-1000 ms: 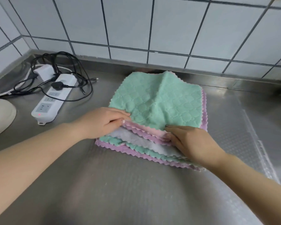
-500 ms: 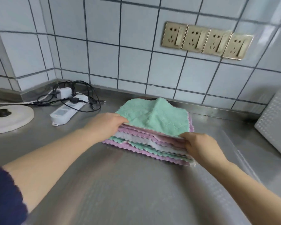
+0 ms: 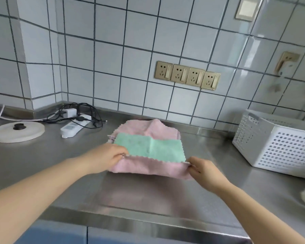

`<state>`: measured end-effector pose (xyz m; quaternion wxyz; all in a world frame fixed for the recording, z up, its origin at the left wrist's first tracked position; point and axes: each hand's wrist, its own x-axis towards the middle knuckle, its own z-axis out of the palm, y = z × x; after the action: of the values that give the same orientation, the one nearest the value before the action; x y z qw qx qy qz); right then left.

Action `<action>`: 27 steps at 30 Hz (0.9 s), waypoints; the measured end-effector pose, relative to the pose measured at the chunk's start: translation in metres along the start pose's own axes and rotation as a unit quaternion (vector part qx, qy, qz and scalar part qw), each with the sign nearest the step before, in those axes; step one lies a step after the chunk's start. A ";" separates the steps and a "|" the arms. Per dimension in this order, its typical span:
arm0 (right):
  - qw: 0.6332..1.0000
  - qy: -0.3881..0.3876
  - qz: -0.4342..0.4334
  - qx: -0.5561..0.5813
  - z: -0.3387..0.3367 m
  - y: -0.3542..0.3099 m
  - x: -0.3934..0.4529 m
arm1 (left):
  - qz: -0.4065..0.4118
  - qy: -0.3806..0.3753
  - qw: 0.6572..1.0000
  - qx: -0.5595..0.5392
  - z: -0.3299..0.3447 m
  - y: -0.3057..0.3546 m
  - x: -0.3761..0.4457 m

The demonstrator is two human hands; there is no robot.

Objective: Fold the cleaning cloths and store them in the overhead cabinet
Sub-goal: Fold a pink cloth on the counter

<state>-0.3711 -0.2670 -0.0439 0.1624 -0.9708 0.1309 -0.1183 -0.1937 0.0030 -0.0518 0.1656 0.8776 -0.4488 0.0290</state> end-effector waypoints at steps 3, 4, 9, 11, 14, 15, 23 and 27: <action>0.998 -0.063 0.032 0.000 0.007 0.007 -0.025 | -0.003 -0.050 0.998 -0.027 0.014 0.017 -0.027; 0.997 -0.075 0.035 -0.002 0.009 0.009 -0.035 | -0.004 -0.068 0.997 -0.031 0.018 0.023 -0.036; 0.989 -0.135 0.055 -0.025 0.009 0.007 -0.061 | -0.007 -0.091 0.992 -0.083 0.025 0.034 -0.058; 0.986 -0.148 0.064 -0.038 0.009 0.009 -0.064 | -0.009 -0.098 0.990 -0.096 0.022 0.033 -0.061; 0.985 -0.137 0.100 0.006 0.008 0.014 -0.060 | -0.021 -0.085 0.989 -0.117 0.018 0.027 -0.059; 0.986 -0.118 0.113 0.022 0.007 0.015 -0.057 | -0.031 -0.071 0.989 -0.127 0.018 0.023 -0.056; 0.987 -0.034 0.149 0.057 0.015 0.021 -0.017 | -0.100 0.005 0.980 -0.172 0.027 0.001 -0.023; 0.986 -0.017 0.163 0.028 0.025 0.025 -0.002 | -0.111 0.017 0.982 -0.149 0.036 -0.010 -0.008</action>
<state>-0.3719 -0.2821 -0.0761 0.2092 -0.9334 0.2811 -0.0772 -0.1939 0.0028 -0.0903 0.3048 0.8869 -0.3446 -0.0416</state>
